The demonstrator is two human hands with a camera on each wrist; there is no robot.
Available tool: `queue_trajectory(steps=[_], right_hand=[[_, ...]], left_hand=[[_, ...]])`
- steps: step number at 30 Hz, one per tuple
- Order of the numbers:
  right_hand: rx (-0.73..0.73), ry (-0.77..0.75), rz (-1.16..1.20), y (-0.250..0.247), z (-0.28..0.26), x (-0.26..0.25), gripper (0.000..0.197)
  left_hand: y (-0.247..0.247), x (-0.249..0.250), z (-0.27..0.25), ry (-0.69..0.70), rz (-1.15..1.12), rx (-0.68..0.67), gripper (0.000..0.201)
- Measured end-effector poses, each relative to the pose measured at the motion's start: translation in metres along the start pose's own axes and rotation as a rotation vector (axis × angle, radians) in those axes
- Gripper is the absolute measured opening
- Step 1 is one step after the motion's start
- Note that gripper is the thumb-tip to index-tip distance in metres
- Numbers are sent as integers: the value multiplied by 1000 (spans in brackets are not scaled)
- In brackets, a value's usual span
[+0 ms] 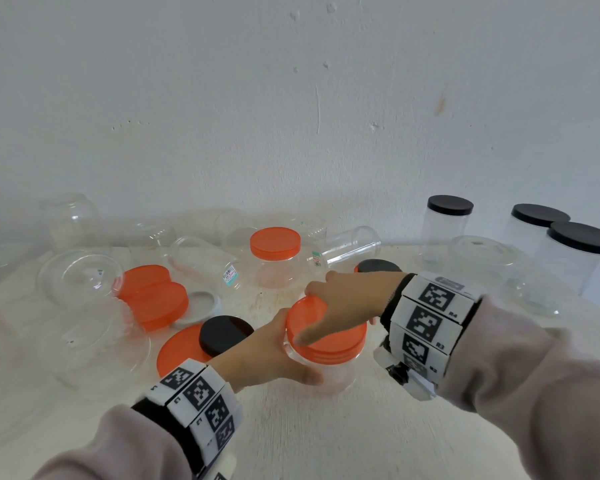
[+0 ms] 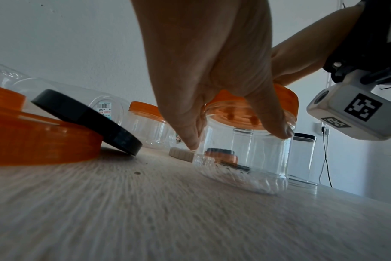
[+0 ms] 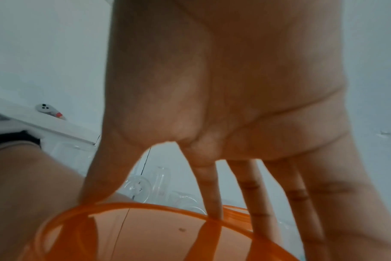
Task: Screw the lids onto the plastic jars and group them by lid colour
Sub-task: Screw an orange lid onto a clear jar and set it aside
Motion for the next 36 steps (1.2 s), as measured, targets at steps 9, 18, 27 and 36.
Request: queue_trajectory(steps=[9,18,27,36], right_hand=[[-91,-149,57,-7,0,-5,86],[-37,-23,-34,2,6,-3,102],[-60,-58,6,0,-1,2,101],[-39,-36,-6,6,-2,-1,109]], left_hand=[[1,-1,-1,13,-25,2,116],[1,1,-1,-8,42,40,108],[2,0,0,7,1,34,106],[1,0,0,-8,-2,32,110]])
Point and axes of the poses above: each hand's wrist, its own z-axis towards the middle knuckle, its own y-axis out of the palm, x = y × z, the point moved 3 cm from there along z, towards the middle knuckle, and after that the axes turned 11 degrees about -y, right-handed, at the moved point
